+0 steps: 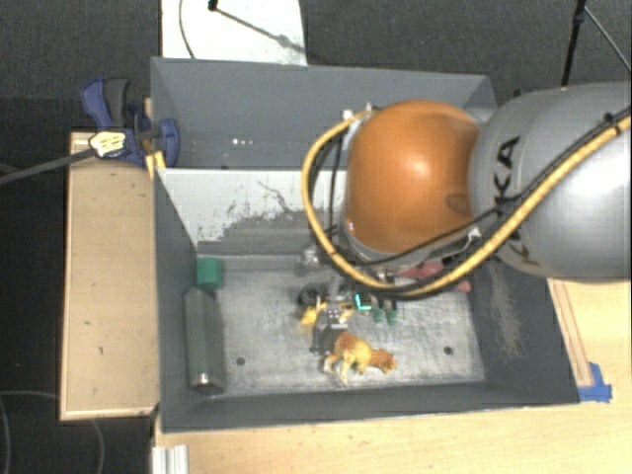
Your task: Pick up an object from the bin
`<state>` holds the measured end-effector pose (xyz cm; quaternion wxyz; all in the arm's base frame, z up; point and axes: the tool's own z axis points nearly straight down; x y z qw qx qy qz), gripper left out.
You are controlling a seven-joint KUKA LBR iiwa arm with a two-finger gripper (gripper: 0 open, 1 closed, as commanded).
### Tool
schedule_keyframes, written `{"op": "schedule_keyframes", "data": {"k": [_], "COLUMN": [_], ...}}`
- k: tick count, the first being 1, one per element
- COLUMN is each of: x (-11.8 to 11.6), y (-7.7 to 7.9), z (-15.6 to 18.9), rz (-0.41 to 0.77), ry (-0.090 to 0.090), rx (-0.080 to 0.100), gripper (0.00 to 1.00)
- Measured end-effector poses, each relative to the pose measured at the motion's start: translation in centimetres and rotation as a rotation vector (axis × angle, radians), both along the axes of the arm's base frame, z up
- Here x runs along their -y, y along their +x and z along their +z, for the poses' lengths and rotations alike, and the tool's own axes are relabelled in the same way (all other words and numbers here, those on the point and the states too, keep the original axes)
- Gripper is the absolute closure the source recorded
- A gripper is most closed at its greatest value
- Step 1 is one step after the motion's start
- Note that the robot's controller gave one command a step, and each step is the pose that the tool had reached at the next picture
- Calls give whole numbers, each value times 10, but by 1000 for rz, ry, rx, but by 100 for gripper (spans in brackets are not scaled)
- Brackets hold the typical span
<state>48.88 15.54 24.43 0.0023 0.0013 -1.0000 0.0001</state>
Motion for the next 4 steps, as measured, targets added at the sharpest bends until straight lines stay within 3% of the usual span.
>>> {"op": "schedule_keyframes", "data": {"k": [1, 2, 3, 4], "x": [1, 7, 28, 73], "y": [2, 4, 32, 56], "z": [3, -44, -103, -155], "rz": [-5, -65, -55, -238], "ry": [2, 3, 2, 9], "rx": [7, 12, 10, 55], "gripper": [0, 0, 0, 100]}}
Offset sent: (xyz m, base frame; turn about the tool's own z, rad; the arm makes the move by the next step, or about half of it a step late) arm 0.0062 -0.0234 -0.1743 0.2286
